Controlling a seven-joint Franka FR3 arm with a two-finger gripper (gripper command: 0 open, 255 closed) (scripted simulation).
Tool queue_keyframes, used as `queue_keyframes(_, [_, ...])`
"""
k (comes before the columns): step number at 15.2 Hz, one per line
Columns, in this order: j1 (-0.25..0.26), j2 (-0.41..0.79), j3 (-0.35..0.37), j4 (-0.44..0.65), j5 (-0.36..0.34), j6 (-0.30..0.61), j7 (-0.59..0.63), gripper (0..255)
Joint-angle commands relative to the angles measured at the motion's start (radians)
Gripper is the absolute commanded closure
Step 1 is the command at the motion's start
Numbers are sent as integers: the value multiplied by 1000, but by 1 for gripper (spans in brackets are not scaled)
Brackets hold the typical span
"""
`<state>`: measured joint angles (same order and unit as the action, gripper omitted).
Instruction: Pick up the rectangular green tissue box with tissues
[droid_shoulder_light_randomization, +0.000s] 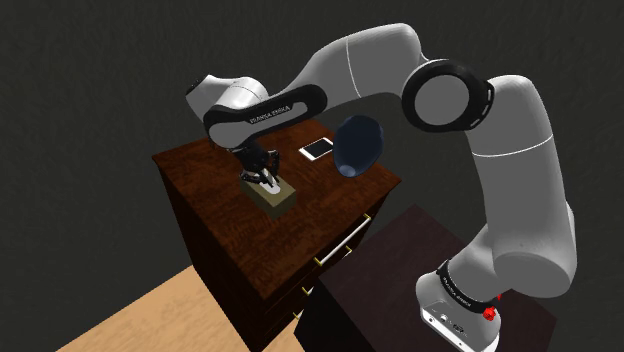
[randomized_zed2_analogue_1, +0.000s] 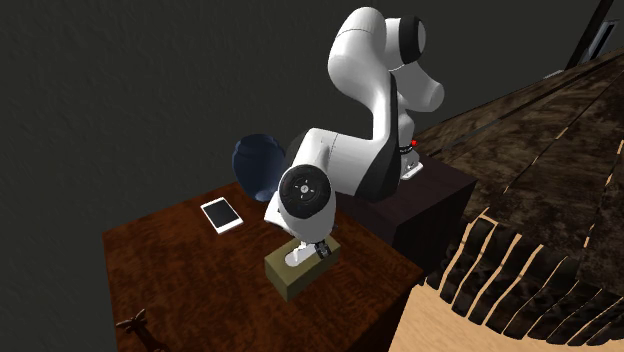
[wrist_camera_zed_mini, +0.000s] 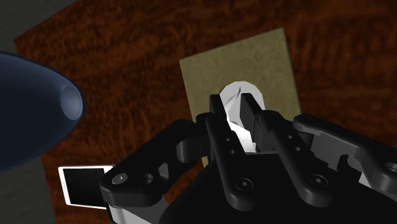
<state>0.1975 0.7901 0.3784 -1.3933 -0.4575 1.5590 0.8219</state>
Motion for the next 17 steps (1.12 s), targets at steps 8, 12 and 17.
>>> queue_keyframes(8, [-2, -40, 7, 23, 12, -58, -19, 255])
queue_keyframes(12, [-2, -64, 12, 38, 19, -94, -29, 255])
queue_keyframes(17, [-1, -86, 16, 58, 25, -134, -41, 255])
